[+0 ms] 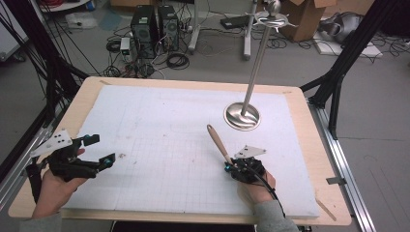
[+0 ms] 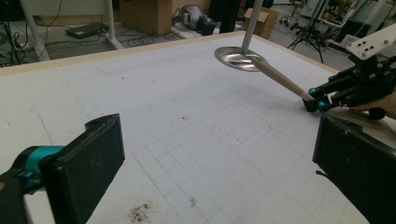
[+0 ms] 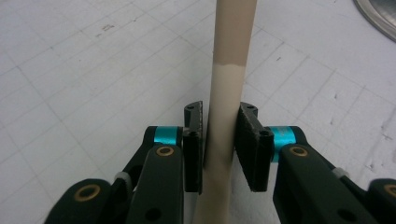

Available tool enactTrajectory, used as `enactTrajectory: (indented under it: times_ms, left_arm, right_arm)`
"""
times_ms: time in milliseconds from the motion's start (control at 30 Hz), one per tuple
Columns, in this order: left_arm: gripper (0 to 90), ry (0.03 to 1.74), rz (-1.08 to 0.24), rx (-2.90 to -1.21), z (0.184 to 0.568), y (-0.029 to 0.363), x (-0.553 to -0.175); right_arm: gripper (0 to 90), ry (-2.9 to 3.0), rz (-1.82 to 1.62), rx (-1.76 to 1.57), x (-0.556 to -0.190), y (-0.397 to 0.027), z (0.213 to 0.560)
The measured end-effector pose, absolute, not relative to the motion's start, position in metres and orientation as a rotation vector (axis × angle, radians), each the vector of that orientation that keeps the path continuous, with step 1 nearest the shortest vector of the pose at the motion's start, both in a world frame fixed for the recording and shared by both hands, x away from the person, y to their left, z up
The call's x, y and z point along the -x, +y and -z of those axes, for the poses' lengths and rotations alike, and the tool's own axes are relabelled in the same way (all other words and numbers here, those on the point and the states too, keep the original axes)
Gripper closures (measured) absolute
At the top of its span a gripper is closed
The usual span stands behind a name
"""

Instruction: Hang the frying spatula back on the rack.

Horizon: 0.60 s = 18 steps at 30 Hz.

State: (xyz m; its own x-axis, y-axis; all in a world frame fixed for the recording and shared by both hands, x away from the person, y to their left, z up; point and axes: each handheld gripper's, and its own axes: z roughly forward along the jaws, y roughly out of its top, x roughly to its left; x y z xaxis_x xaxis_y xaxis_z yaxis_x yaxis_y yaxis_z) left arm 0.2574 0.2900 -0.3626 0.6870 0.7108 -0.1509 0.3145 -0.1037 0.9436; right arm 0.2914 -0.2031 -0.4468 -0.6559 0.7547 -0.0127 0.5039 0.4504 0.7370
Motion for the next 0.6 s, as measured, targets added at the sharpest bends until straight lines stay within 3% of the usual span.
enactTrajectory:
  times_ms: [600]
  left_arm:
    - [2.6, 0.834, -0.408, -1.699, 0.3627, 0.2892, -0.2579]
  right_arm:
    - [77.0, 2.391, -1.068, -1.102, -0.2934, -0.2047, 0.4456]
